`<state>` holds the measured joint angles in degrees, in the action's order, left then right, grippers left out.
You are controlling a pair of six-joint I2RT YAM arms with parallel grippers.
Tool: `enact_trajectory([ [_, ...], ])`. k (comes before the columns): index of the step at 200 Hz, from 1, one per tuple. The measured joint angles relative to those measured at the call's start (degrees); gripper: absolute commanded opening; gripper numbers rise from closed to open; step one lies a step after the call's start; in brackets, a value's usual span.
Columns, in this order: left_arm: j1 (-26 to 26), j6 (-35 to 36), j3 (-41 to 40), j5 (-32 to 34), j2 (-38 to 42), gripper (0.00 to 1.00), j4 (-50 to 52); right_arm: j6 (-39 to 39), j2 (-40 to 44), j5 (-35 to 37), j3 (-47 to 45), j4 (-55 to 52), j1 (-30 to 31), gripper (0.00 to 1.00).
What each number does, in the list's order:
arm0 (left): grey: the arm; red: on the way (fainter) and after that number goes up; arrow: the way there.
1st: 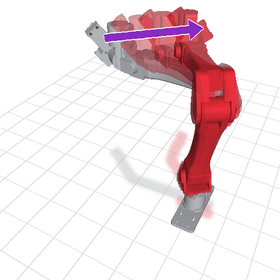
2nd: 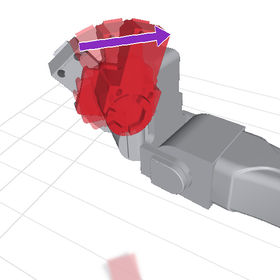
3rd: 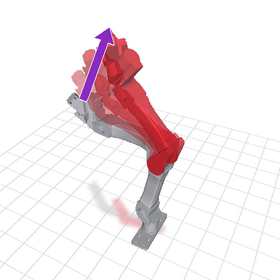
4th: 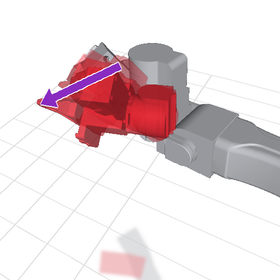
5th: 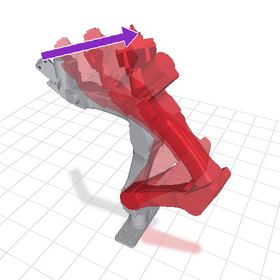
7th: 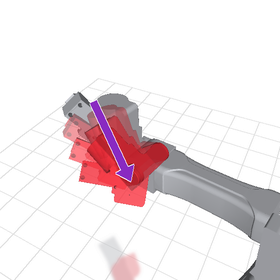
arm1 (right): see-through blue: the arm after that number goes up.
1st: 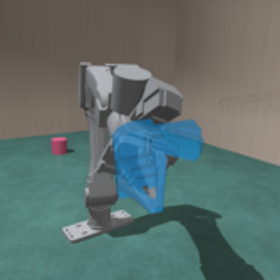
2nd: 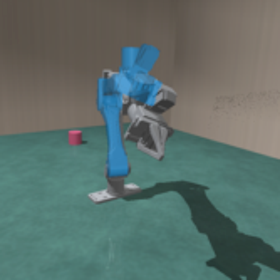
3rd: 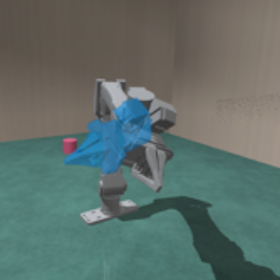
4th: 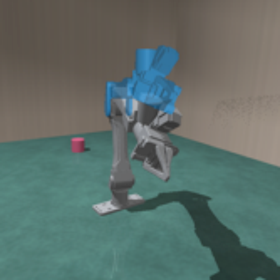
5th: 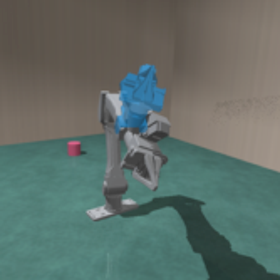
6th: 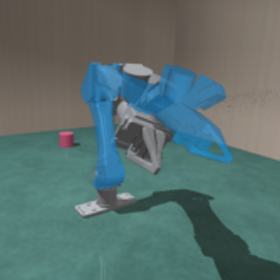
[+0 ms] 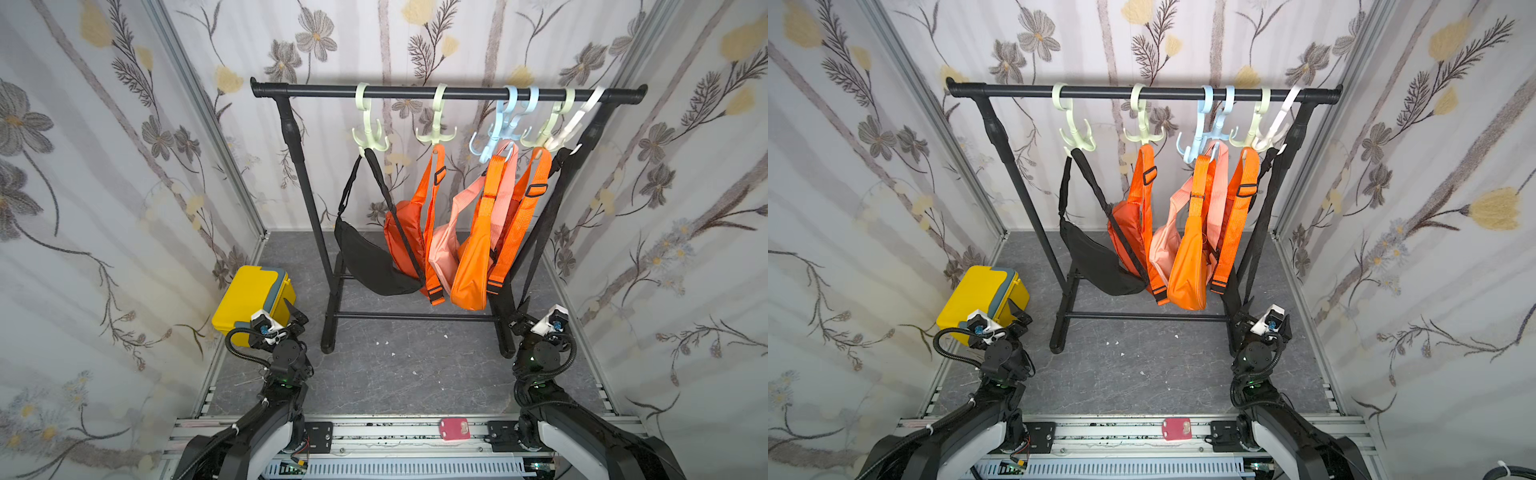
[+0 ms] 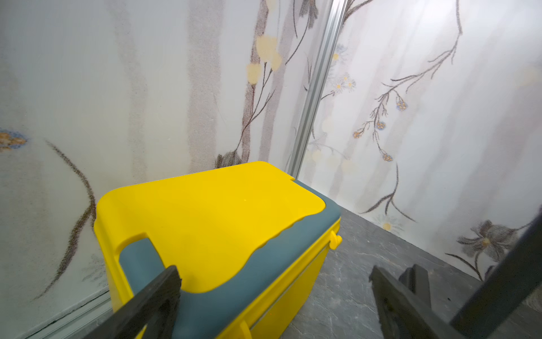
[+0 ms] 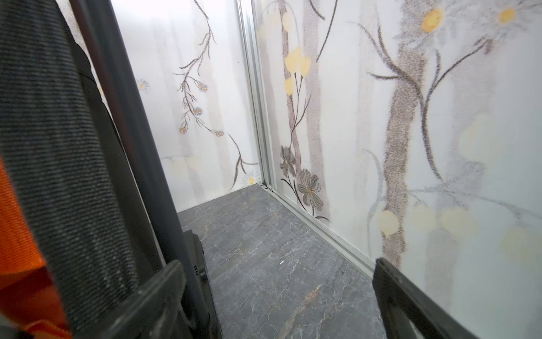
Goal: Hang the bag on a hook
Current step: Reset both arms
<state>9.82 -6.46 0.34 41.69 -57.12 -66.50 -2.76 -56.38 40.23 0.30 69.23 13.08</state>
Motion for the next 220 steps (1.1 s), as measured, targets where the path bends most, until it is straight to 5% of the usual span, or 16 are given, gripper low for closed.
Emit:
enact_trajectory([
  [34,-3.13,3.48,0.2,-10.32,-23.26,1.0,-25.49,2.01,-25.9,-8.22,-0.02,16.33,-2.14,0.99],
  [58,-3.93,7.23,4.81,-19.32,-33.51,1.0,-24.41,3.74,-30.93,-13.2,0.96,18.88,-3.39,1.0],
  [124,-9.16,4.52,13.7,-35.95,-33.81,1.0,-9.77,0.22,-30.27,-23.04,10.12,8.66,-10.51,0.99],
  [220,-9.03,3.5,13.68,-37.66,-33.81,1.0,-8.61,-0.68,-30.23,-24.9,10.08,7.54,-10.6,0.99],
])
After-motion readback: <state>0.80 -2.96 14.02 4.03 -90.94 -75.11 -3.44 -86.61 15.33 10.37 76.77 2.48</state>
